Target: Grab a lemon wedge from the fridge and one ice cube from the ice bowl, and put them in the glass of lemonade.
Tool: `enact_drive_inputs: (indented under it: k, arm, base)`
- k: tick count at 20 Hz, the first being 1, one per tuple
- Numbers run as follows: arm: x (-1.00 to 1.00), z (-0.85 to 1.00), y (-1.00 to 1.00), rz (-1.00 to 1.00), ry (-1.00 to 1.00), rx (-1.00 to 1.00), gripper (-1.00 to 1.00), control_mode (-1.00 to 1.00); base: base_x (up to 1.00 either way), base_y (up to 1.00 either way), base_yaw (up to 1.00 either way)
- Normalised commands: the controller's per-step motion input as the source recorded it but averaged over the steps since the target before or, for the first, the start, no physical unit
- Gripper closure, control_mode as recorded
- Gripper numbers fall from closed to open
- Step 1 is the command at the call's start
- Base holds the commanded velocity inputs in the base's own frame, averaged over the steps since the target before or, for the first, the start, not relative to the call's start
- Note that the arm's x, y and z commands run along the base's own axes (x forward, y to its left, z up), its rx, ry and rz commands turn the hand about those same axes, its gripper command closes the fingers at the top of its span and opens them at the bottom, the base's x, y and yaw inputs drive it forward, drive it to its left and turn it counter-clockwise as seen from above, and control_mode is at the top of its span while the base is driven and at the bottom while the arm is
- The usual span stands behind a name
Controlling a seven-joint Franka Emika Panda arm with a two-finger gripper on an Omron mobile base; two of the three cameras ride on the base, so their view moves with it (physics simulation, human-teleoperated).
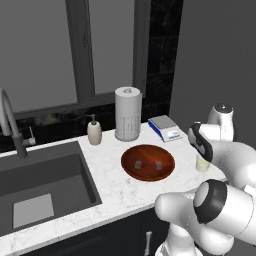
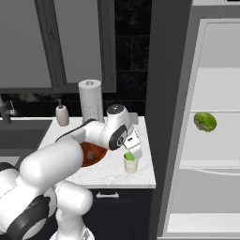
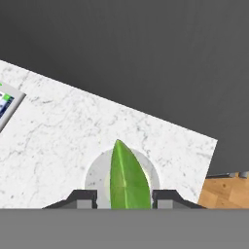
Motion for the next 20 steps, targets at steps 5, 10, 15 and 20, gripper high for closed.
enact_drive_inputs:
  k: [5,10,15,20]
  arm:
    - [0.00,0.00,0.00,0.00,0.00,0.00,-1.00,-1.00]
    - [0.00,0.00,0.00,0.00,0.00,0.00,-1.00,-1.00]
    - [-0.01,0.10,0.00,0.00,-0.02,0.01,-1.00,-1.00]
    - [-0.25,0.30,0.00,0.00,-0.11,0.05,-1.00,-1.00]
  base:
    - [0.00,0.00,0.00]
    - [0.00,0.00,0.00]
    - [0.00,0.00,0.00]
    - [0.00,0.00,0.00]
